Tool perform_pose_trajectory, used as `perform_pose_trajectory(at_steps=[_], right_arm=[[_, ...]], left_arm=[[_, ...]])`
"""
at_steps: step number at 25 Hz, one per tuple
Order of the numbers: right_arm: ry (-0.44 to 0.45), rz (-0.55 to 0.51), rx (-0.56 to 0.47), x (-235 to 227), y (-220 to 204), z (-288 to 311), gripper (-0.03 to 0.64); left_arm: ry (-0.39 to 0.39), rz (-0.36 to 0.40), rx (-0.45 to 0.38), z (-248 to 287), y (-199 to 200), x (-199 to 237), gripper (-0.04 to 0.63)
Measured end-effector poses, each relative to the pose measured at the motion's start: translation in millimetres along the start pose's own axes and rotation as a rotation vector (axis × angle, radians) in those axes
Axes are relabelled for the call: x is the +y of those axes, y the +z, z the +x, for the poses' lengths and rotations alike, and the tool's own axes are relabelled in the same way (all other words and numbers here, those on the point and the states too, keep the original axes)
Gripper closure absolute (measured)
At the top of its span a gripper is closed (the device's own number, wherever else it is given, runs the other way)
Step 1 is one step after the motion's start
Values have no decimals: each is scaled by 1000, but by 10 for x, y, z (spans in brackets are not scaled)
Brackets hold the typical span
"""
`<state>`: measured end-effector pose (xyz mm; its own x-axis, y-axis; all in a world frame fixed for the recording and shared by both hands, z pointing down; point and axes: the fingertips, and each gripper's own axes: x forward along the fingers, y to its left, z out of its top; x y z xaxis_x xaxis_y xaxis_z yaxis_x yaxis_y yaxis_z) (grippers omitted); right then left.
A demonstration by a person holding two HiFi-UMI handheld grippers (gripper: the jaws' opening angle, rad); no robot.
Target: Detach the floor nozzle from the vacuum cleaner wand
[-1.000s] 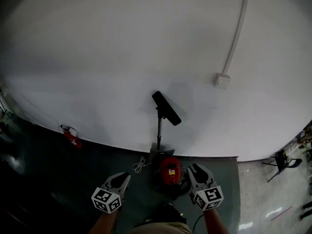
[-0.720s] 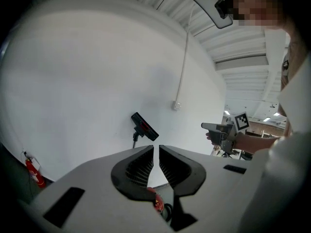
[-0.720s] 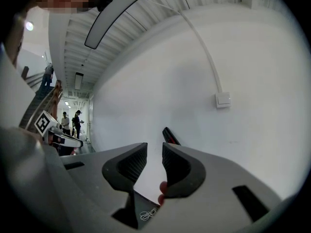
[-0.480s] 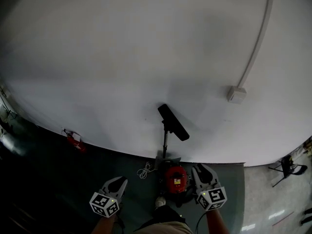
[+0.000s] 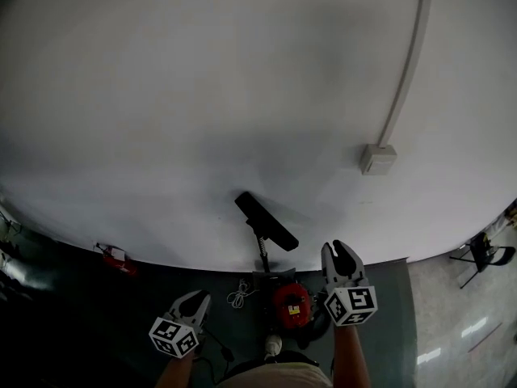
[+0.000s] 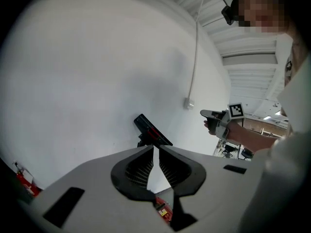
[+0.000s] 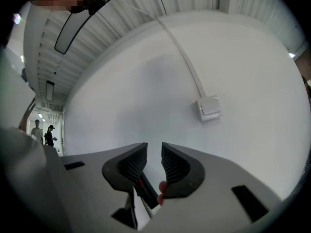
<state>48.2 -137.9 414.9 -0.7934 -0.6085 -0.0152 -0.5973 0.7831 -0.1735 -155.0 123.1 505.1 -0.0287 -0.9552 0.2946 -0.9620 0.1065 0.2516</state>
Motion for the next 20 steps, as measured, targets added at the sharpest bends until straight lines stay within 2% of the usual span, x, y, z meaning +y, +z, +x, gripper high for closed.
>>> perform_pose_trajectory(at_steps=[4, 7, 10, 14, 20], right_arm=[[30, -25, -107, -60, 434, 405, 526], [89, -88, -101, -32, 496, 597, 526], [150, -143, -48, 57, 353, 602, 526], [191, -153, 42, 217, 9, 493, 526], [208, -188, 146, 418, -434, 473, 526]], left_arm=[[-35, 21, 14, 377, 43, 46, 552], [-57, 43, 31, 596, 35, 47, 552], [-68, 57, 45, 751, 9, 103, 552], [-83, 78, 58, 950, -16, 239, 551], [-132, 92, 86, 1332, -25, 460, 551]])
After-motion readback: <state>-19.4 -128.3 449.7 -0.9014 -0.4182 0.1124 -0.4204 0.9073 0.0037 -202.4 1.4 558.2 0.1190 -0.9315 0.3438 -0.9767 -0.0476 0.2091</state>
